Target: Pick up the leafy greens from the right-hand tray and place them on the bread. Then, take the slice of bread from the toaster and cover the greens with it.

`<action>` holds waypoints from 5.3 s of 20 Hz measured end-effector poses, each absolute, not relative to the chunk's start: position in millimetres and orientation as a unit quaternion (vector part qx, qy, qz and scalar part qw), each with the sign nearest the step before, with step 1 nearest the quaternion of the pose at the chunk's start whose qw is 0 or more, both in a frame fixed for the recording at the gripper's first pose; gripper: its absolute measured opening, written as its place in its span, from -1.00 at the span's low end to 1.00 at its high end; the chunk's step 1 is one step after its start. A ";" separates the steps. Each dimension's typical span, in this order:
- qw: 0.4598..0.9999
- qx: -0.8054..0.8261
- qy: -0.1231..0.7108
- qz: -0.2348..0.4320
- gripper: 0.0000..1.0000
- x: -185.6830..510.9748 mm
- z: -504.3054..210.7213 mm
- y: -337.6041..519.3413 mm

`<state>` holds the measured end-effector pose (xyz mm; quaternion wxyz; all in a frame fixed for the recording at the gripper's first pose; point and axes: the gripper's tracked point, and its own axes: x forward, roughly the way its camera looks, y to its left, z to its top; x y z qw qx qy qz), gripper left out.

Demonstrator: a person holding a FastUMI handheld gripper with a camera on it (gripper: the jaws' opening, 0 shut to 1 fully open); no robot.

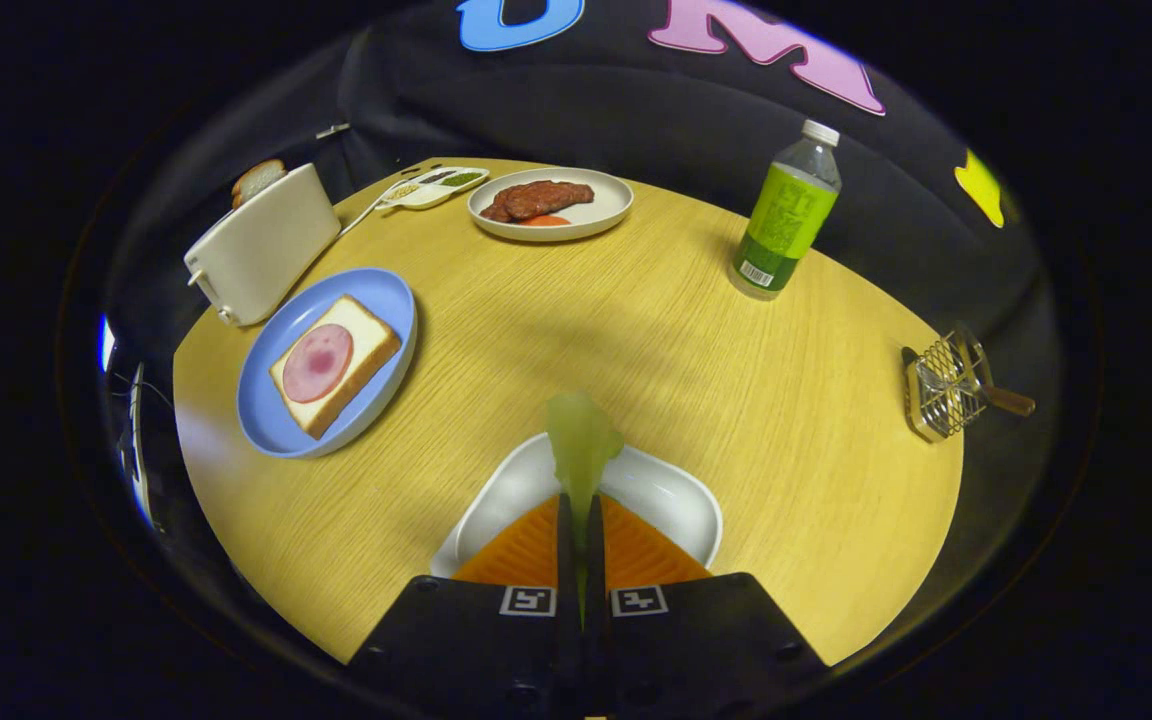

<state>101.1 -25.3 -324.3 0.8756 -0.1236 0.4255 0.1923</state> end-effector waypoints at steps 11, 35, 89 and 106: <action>0.905 -0.046 0.375 0.197 -0.89 94.8 -204.5 51.5; 0.878 -0.107 0.401 0.240 -0.42 112.4 -300.1 237.1; 0.881 -0.149 0.308 0.326 0.39 161.7 -192.1 500.4; 0.886 -0.125 0.279 0.347 -0.70 143.2 -127.5 495.0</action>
